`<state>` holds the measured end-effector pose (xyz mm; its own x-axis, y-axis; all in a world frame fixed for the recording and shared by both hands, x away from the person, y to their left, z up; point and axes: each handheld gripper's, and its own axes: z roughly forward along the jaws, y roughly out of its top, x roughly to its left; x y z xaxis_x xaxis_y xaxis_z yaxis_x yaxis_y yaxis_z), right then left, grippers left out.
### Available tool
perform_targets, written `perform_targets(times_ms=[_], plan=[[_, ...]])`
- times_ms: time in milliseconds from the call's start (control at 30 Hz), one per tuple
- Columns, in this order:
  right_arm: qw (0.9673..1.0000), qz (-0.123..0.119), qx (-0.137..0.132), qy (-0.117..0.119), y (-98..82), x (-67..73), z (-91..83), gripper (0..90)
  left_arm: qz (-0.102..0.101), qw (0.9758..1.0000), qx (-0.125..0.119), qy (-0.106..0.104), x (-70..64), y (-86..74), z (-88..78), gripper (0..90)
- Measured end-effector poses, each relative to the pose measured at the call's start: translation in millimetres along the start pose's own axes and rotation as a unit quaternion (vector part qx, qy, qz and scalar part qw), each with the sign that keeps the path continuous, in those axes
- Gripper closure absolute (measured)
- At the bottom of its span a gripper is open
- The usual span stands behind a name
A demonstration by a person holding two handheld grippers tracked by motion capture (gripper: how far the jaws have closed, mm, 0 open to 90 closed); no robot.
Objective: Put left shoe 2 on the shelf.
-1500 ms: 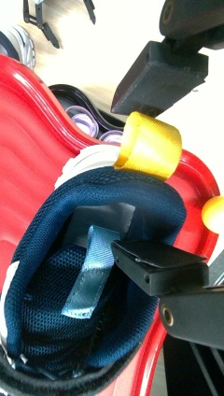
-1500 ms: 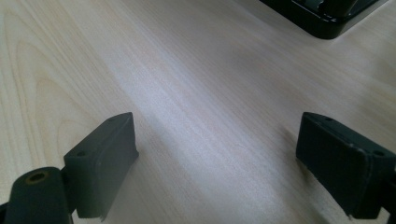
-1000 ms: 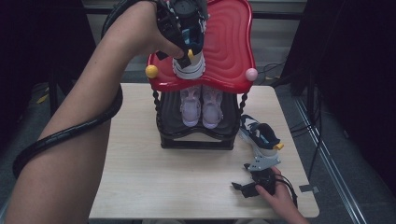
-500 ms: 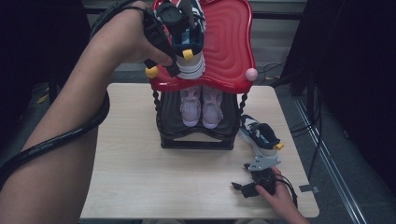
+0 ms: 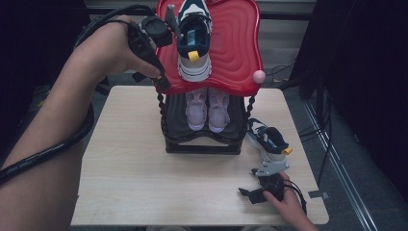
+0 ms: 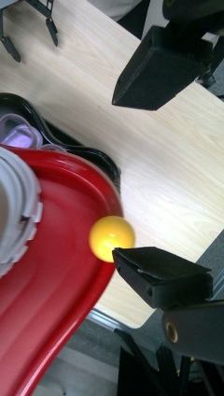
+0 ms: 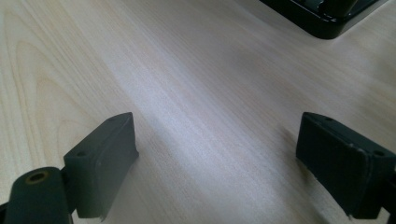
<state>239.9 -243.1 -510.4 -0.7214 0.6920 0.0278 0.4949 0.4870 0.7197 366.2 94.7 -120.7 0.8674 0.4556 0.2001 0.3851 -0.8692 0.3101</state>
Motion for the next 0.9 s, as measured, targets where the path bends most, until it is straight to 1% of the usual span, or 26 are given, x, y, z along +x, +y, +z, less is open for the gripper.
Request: perform_targets(times_ms=[100,133,167,200,233,300,333,367,433,533,600,633,667,700,767,833,900], plan=[[1.0000,0.000,0.000,0.000,0.0,0.1,0.0,11.5,-0.010,0.9999,0.004,-0.005,2.8,-7.7,2.0,21.5],[1.0000,0.000,0.000,0.000,0.0,0.1,0.0,11.5,-0.008,0.9999,0.007,-0.004,3.7,-10.0,2.3,21.5],[1.0000,0.000,0.000,0.000,0.0,0.1,0.0,11.5,-0.009,0.9999,0.004,-0.004,4.4,-11.7,3.2,21.5],[1.0000,0.000,0.000,0.000,0.0,0.0,0.0,11.5,-0.011,0.9999,0.003,-0.006,4.9,-14.4,4.4,21.5],[1.0000,0.000,0.000,0.000,0.0,0.0,0.0,11.5,-0.013,0.9999,0.006,-0.009,5.1,-16.4,5.0,21.5],[1.0000,0.000,0.000,0.000,0.0,0.1,0.0,11.5,-0.016,0.9998,0.005,-0.008,5.5,-20.3,6.4,21.4],[1.0000,0.000,0.000,0.000,0.0,0.0,0.0,11.5,-0.012,0.9999,0.007,-0.007,6.4,-21.5,6.4,21.4],[1.0000,0.000,0.000,0.000,0.0,0.1,0.0,11.5,-0.019,0.9998,0.005,-0.008,6.5,-24.1,7.0,21.4],[1.0000,0.000,0.000,0.000,0.0,0.1,0.0,11.5,-0.020,0.9998,0.004,-0.006,8.4,-28.6,7.3,21.4],[1.0000,0.000,0.000,0.000,0.0,0.0,0.0,11.5,-0.027,0.9996,0.007,-0.010,9.6,-34.3,7.9,21.5],[1.0000,0.000,0.000,0.000,0.0,0.0,0.0,11.5,-0.027,0.9996,0.007,-0.009,10.8,-38.6,8.8,21.5],[1.0000,0.000,0.000,0.000,0.0,0.0,0.0,11.5,-0.031,0.9995,0.004,-0.010,10.6,-41.1,10.0,21.4],[1.0000,0.000,0.000,0.000,0.0,0.1,0.0,11.5,-0.029,0.9995,0.005,-0.010,11.2,-43.3,10.7,21.4],[1.0000,0.000,0.000,0.000,0.0,0.1,0.0,11.5,-0.034,0.9994,0.001,-0.009,11.3,-45.6,11.9,21.4],[1.0000,0.000,0.000,0.000,0.0,0.1,0.0,11.5,-0.035,0.9993,0.002,-0.011,12.0,-50.0,13.8,21.5],[1.0000,0.000,0.001,0.000,0.1,0.0,-0.2,11.5,-0.041,0.9991,0.001,-0.014,12.1,-54.4,17.2,21.5],[1.0000,0.000,0.001,0.000,0.1,0.0,-0.2,11.5,-0.039,0.9991,0.004,-0.017,13.2,-58.6,20.5,21.5]])
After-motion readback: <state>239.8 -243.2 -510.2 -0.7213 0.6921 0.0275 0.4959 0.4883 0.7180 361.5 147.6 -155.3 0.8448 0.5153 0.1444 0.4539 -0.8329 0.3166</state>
